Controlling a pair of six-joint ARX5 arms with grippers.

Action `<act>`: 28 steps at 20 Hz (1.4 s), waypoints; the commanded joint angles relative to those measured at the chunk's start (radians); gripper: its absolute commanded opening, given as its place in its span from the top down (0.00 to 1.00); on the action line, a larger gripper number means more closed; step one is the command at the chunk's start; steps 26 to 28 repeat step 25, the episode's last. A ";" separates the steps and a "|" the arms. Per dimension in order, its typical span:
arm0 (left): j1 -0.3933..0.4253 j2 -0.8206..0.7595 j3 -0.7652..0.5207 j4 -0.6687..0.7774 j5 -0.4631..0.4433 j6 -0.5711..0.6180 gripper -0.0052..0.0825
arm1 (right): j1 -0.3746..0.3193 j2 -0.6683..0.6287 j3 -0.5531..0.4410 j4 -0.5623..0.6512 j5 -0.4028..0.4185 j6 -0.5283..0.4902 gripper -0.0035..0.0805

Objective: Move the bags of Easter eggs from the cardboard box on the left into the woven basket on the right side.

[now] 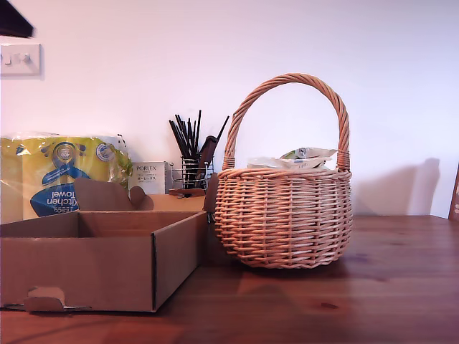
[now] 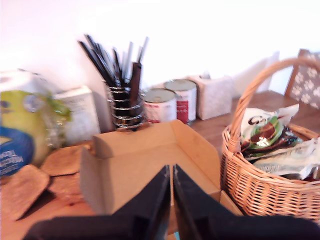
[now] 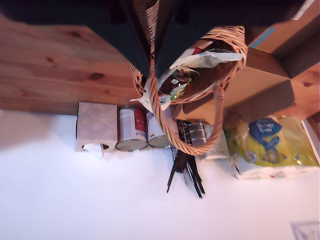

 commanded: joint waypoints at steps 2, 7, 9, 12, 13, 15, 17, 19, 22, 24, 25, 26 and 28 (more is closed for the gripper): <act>-0.008 -0.068 -0.019 -0.094 0.010 -0.015 0.97 | -0.002 -0.050 0.001 -0.036 -0.011 0.001 0.97; -0.008 -0.152 -0.019 -0.232 0.010 -0.018 0.97 | -0.001 -0.079 0.002 -0.156 -0.026 0.004 0.97; -0.008 -0.150 -0.019 -0.282 0.009 -0.018 0.97 | -0.001 -0.079 0.002 -0.201 -0.026 0.004 0.97; -0.008 -0.133 -0.019 -0.333 0.009 -0.018 0.97 | -0.001 -0.078 0.002 -0.277 -0.026 0.004 0.97; -0.008 -0.128 -0.019 -0.345 0.009 -0.018 0.97 | -0.001 -0.078 0.002 -0.302 -0.027 0.004 0.97; -0.008 -0.117 -0.019 -0.366 0.007 -0.018 0.97 | -0.001 -0.078 0.002 -0.319 -0.026 0.004 0.97; -0.008 -0.116 -0.019 -0.382 0.007 -0.018 0.97 | -0.001 -0.078 0.002 -0.319 -0.026 0.004 0.97; -0.008 -0.116 -0.019 -0.383 0.007 -0.018 0.97 | -0.001 -0.078 0.002 -0.319 -0.026 0.004 0.97; -0.008 -0.116 -0.019 -0.383 0.007 -0.018 0.97 | -0.001 -0.078 0.002 -0.319 -0.026 0.004 0.97; -0.008 -0.116 -0.019 -0.383 0.007 -0.018 0.97 | -0.001 -0.078 0.002 -0.319 -0.026 0.004 0.97; -0.008 -0.116 -0.019 -0.383 0.007 -0.018 0.97 | -0.001 -0.078 0.002 -0.319 -0.026 0.004 0.97; -0.008 -0.116 -0.019 -0.383 0.007 -0.018 0.97 | -0.001 -0.078 0.002 -0.319 -0.026 0.004 0.97; -0.008 -0.116 -0.019 -0.383 0.007 -0.018 0.97 | -0.001 -0.078 0.002 -0.319 -0.026 0.004 0.97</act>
